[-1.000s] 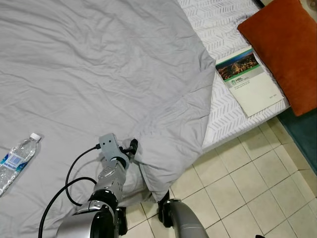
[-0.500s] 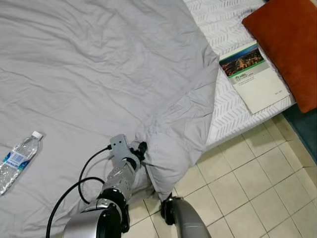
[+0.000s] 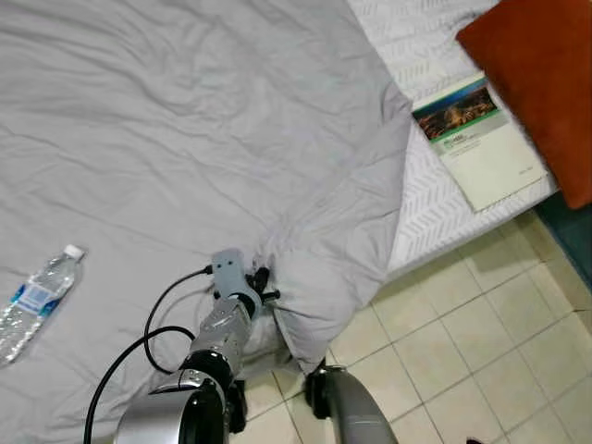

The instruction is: Clean up the room

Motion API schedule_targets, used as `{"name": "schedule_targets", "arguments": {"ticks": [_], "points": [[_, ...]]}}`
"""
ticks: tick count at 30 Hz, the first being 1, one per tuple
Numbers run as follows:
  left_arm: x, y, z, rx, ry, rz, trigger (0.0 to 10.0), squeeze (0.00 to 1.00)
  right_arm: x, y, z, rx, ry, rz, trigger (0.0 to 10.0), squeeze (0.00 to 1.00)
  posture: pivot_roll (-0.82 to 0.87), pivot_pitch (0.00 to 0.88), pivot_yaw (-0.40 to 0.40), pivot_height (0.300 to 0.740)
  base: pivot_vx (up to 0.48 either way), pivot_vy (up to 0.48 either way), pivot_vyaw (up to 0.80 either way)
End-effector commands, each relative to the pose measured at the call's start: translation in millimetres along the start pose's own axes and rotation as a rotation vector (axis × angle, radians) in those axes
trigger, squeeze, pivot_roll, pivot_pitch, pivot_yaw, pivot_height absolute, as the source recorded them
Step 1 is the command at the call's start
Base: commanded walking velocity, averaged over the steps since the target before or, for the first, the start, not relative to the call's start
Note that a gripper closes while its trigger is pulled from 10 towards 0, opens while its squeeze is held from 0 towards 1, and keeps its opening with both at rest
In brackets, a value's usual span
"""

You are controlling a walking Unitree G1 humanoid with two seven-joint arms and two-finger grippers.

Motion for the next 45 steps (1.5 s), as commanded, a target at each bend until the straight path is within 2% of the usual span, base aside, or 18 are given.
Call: {"name": "schedule_targets", "arguments": {"ticks": [1, 2, 3, 4, 8, 9, 10, 11, 12, 14, 16, 19, 24, 26, 31, 38, 41, 45], "points": [[-2.7, -23, 5.1, -0.070, -0.020, -0.072, 0.0, 0.00, 6.5, -14, -0.3, -0.052, -0.031, -0.010, 10.0, 0.00, -0.27, 0.451, -0.056, 0.740, 0.000, 0.000, 0.00], [-3.2, -23, 5.7, -0.076, -0.031, -0.096, 0.0, 0.00, 7.7, -14, -4.5, -0.044, -0.035, -0.007, 10.0, 0.00, -0.27, 0.440, -0.051, 0.740, 0.000, 0.000, 0.00], [-6.2, -26, 7.9, -0.087, -0.058, -0.188, 0.0, 0.00, 14.3, -11, -15.8, -0.020, -0.061, -0.003, 10.0, 0.00, -0.27, 0.369, -0.027, 0.740, 0.000, 0.000, 0.00], [-9.4, -28, 9.5, -0.096, -0.065, -0.233, 0.0, 0.00, 19.4, -8, -22.2, -0.003, -0.081, -0.003, 10.0, 0.00, -0.27, 0.330, -0.016, 0.740, 0.000, 0.000, 0.00], [-13.2, -35, 12.9, -0.129, -0.090, -0.348, 0.0, 0.00, 35.5, 1, -42.0, 0.049, -0.138, 0.003, 10.0, 0.00, -0.30, 0.244, 0.002, 0.740, 0.000, 0.000, 0.00], [-12.4, -34, 12.4, -0.127, -0.091, -0.373, 4.0, 0.00, 41.2, 5, -45.7, 0.066, -0.157, 0.006, 10.0, 0.00, -0.31, 0.224, 0.011, 0.740, 0.000, 0.000, 0.00], [-12.4, -34, 12.4, -0.127, -0.091, -0.373, 4.0, 0.00, 41.2, 5, -45.7, 0.066, -0.157, 0.006, 10.0, 0.00, -0.31, 0.224, 0.011, 0.740, 0.000, 0.000, 0.00], [-12.2, -30, 11.3, -0.110, -0.079, -0.388, 10.0, 0.00, 47.1, 8, -47.8, 0.078, -0.180, 0.006, 10.0, 0.00, -0.32, 0.217, 0.015, 0.740, 0.000, 0.000, 0.00], [-10.5, -28, 10.2, -0.101, -0.074, -0.395, 10.0, 0.00, 52.7, 10, -50.6, 0.085, -0.198, 0.004, 10.0, 0.00, -0.32, 0.199, 0.016, 0.740, 0.000, 0.000, 0.00], [-4.4, -26, 8.2, -0.090, -0.077, -0.350, 10.0, 0.00, 59.1, 10, -55.2, 0.093, -0.219, 0.002, 10.0, 0.00, -0.33, 0.186, 0.013, 0.740, 0.000, 0.000, 0.00], [-2.0, -28, 7.3, -0.093, -0.057, -0.338, 10.0, 0.00, 55.3, 13, -58.6, 0.106, -0.204, 0.014, 10.0, 0.00, -0.34, 0.177, 0.003, 0.740, 0.000, 0.000, 0.00], [1.6, -26, 6.5, -0.079, -0.068, -0.275, 10.0, 0.00, 54.5, 14, -60.9, 0.113, -0.196, 0.023, 10.0, 0.00, -0.34, 0.167, -0.002, 0.740, 0.000, 0.000, 0.00], [16.6, -27, 3.4, -0.087, -0.097, -0.311, 10.0, 0.00, 64.0, 16, -69.9, 0.132, -0.219, 0.027, 10.0, 0.00, -0.34, 0.125, 0.023, 0.740, 0.000, 0.000, 0.00], [24.6, -26, 1.5, -0.088, -0.110, -0.366, 10.0, 0.00, 69.5, 20, -75.7, 0.148, -0.237, 0.028, 10.0, 0.00, -0.35, 0.094, 0.040, 0.740, 0.000, 0.000, 0.00], [48.3, -19, -3.3, -0.082, -0.171, -0.421, 10.0, 0.00, 80.3, 31, -82.8, 0.190, -0.284, 0.034, 10.0, 0.00, -0.36, 0.072, 0.070, 0.740, 0.000, -0.478, 0.00], [58.4, -24, -3.4, -0.101, -0.192, -0.420, 10.0, 0.00, 78.5, 26, -79.7, 0.180, -0.279, 0.038, 10.0, 0.00, -0.37, 0.089, 0.074, 0.740, 0.000, -0.459, 0.00], [66.0, -26, -3.8, -0.096, -0.189, -0.374, 10.0, 0.00, 71.3, 18, -71.6, 0.169, -0.200, 0.088, 10.0, 0.00, -0.38, 0.108, 0.037, 0.740, 0.000, -0.439, 0.00], [69.5, -30, -3.1, -0.097, -0.181, -0.351, 10.0, 0.00, 76.6, 17, -70.9, 0.162, -0.173, 0.119, 10.0, 0.00, -0.39, 0.104, 0.008, 0.740, 0.000, -0.432, 0.00]]}}
Point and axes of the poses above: a point about 5 cm out from each wrist's last joint towards the gripper, its own z axis pointing back from the gripper into the wrist, its own y axis along the axis of the wrist's last joint, x = y × z, the point moved 5 cm from there along -z, pointing out of the wrist towards the gripper, and after that the axes turned 7 degrees about z, right-handed, at the moved point
